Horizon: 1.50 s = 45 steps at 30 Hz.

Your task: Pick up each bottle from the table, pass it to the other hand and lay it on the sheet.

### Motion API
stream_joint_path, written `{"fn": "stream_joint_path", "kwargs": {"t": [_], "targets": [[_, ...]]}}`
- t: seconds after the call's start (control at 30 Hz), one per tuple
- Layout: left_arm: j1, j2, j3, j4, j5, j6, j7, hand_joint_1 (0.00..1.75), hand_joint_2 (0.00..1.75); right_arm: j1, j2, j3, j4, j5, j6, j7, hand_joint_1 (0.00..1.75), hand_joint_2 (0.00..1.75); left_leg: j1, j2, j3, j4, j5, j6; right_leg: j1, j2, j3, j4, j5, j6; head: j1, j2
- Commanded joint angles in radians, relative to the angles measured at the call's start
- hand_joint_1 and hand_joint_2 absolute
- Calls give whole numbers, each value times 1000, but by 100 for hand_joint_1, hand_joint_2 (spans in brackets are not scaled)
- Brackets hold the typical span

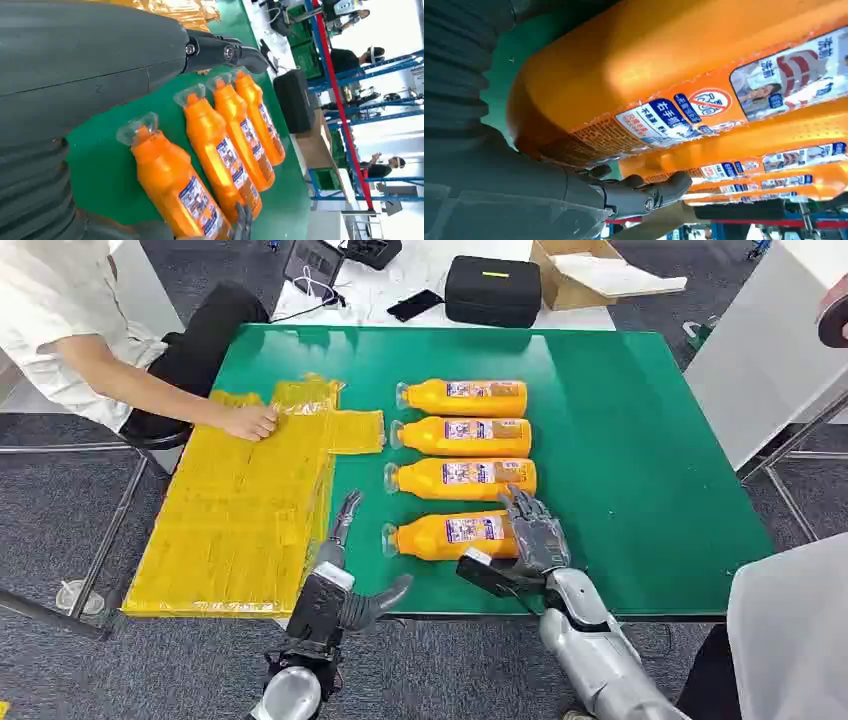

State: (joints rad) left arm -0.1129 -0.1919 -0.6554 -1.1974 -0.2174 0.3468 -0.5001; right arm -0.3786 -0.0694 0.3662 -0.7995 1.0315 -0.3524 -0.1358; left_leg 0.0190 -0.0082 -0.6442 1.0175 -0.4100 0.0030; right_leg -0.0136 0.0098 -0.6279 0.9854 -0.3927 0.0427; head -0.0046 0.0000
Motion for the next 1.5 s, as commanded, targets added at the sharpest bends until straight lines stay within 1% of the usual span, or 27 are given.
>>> {"fn": "stream_joint_path", "kwargs": {"t": [0.03, 0.07, 0.1, 0.13, 0.17, 0.27, 0.33, 0.43, 0.47, 0.5, 0.53, 0.63, 0.67, 0.7, 0.77, 0.87, 0.9, 1.0, 1.03, 1.07, 1.1, 1.13, 1.17, 1.2, 1.3, 1.37, 1.5], "targets": [[-49, 16, -33, 68, 9, -2, 2, 0, 175, -61, 9, 49, 177, -20, 50, 5, 168, 175, 0, 1, 7, -1, -1, 1, 1, -1, 7, -1, -1, -2, 0, 0], [-50, 15, -33, 69, 9, 0, 1, 0, 175, -63, 8, 51, 184, -26, 63, 9, 173, 175, 0, 0, 5, -1, 0, 1, 0, -1, 5, -1, -1, -2, 0, 0], [-50, 15, -33, 70, 10, 1, 1, 0, 175, -63, 6, 54, 189, -26, 69, 7, 175, 175, 0, 0, 8, -1, -1, 1, 0, -2, 7, -1, -1, -2, 0, 0], [-51, 14, -32, 71, 10, 2, 1, 0, 175, -64, 5, 56, 199, -29, 80, 11, 175, 175, 0, 1, 9, -1, -1, 1, 1, -1, 9, -1, -1, -3, 0, 0], [-52, 14, -32, 72, 10, 3, 0, 0, 175, -63, 6, 54, 202, -34, 83, 12, 175, 175, 0, 0, 5, -1, 0, 0, 1, -1, 5, -1, 0, -1, 0, 0], [-52, 13, -32, 73, 9, 5, -1, 0, 175, -58, 5, 63, 215, -35, 86, 23, 175, 175, 0, -2, 10, -2, 0, 1, 1, -3, 10, -3, -1, -2, 1, 0], [-55, 11, -32, 78, 9, 4, -1, 0, 175, -56, 6, 67, 235, -41, 112, 26, 175, 175, 0, -2, 12, -2, 0, 1, 1, -4, 13, -3, -1, -2, 0, 0], [-58, 7, -30, 84, 10, 7, -3, 0, 175, -50, 5, 70, 248, -43, 111, 37, 175, 175, 1, -2, 11, -2, 0, 0, 1, -2, 11, -2, 0, -1, 0, 0], [-58, 6, -29, 85, 11, 8, -4, 0, 175, -47, 6, 70, 253, -45, 110, 38, 171, 175, 0, -2, 13, -2, 0, 1, 1, -4, 14, -3, -1, -2, 0, 0], [-58, 6, -29, 85, 11, 8, -4, 0, 175, -46, 6, 70, 254, -46, 110, 38, 173, 175, 1, -3, 14, -2, 0, 1, 1, -4, 14, -3, -1, -2, 0, 0], [-57, 6, -28, 84, 12, 10, -5, 0, 175, -43, 5, 70, 258, -47, 111, 40, 171, 175, 1, -2, 13, -1, 0, 0, 1, -3, 12, -2, 0, -1, 0, 0], [-56, 6, -27, 84, 12, 11, -5, 0, 175, -40, 5, 69, 259, -49, 110, 41, 169, 175, 0, -4, 17, -3, 0, 1, 1, -6, 17, -4, -1, -3, 0, 0], [-55, 6, -25, 83, 13, 13, -7, 0, 175, -37, 7, 64, 259, -57, 112, 38, 175, 175, 1, -3, 16, -2, 0, 0, 1, -4, 17, -3, -1, -2, 0, 0], [-54, 6, -24, 83, 15, 15, -9, 0, 175, -30, 8, 54, 258, -72, 114, 25, 175, 175, 1, -2, 17, -2, -1, 0, 1, -3, 17, -3, -1, -2, 0, 0], [-51, 6, -19, 82, 23, 19, -14, 0, 175, -14, 15, 19, 247, -131, 116, -38, 175, 175, 1, -3, 18, -2, -1, 0, 1, -3, 18, -3, -1, -2, 0, 0], [-46, 9, -10, 79, 76, -5, -28, 0, 175, 26, 37, -52, 182, -302, 168, -212, 175, 175, 1, -3, 19, -2, -1, 0, 2, -3, 19, -3, -1, -2, 0, 0], [-46, 9, -10, 79, 76, -5, -28, 0, 175, 26, 37, -52, 182, -302, 168, -212, 175, 175, 1, -4, 20, -3, 0, 0, 2, -5, 20, -4, -1, -3, 1, 0], [-46, 11, -11, 78, 79, -7, -29, 0, 175, 31, 38, -48, 171, -305, 173, -211, 175, 175, 1, 0, 21, -3, -2, -1, 2, -1, 20, -4, -1, -3, 0, 0], [-45, 12, -11, 77, 90, -13, -29, 0, 175, 39, 41, -59, 146, -337, 176, -231, 175, 175, 1, 2, 21, -1, -3, -1, 1, 1, 19, -2, -1, -2, 1, 0], [-42, 10, -7, 75, 119, -27, -22, 0, 175, 50, 48, -70, 114, -378, 168, -268, 175, 175, 1, 1, 22, -2, -3, -1, 2, 0, 20, -3, -1, -3, 0, 0], [-39, 12, -4, 71, 154, -53, -14, 0, 175, 60, 52, -72, 79, -403, 158, -292, 175, 175, 1, 3, 22, -2, -4, -2, 2, 2, 20, -3, -1, -2, 0, 0], [-35, 12, 1, 66, 188, -77, -8, 0, 175, 68, 58, -78, 44, -427, 140, -320, 175, 175, 1, 1, 23, -4, -3, -1, 2, 0, 21, -4, -1, -4, 0, 0], [-30, 16, 4, 56, 238, -109, -1, 0, 175, 84, 66, -79, -19, -469, 134, -346, 175, 175, 1, 2, 23, -2, -4, -2, 2, 2, 20, -2, -1, -2, 1, 0], [-30, 20, -1, 52, 244, -113, 0, 0, 175, 89, 66, -70, -46, -476, 138, -335, 175, 175, 1, 2, 23, -2, -4, -1, 2, 1, 20, -3, -1, -3, 0, 0], [-8, 10, 32, 36, 372, -145, 11, 0, 175, 125, 88, -90, -171, -558, 86, -382, 175, 175, 1, 4, 21, -1, -5, -2, 2, 4, 19, -1, -1, -3, 0, 0], [5, 11, 39, 31, 443, -141, 12, 0, 175, 154, 93, -85, -261, -597, 50, -386, 175, 175, 1, 6, 19, -1, -5, -2, 2, 6, 16, 0, -1, -3, 0, 0], [25, 18, 46, 20, 513, -153, 10, 0, 175, 177, 96, -85, -313, -619, 9, -384, 175, 175, 0, 3, 14, 0, -4, -1, 1, 3, 14, 0, -2, -2, 0, 0]]}}
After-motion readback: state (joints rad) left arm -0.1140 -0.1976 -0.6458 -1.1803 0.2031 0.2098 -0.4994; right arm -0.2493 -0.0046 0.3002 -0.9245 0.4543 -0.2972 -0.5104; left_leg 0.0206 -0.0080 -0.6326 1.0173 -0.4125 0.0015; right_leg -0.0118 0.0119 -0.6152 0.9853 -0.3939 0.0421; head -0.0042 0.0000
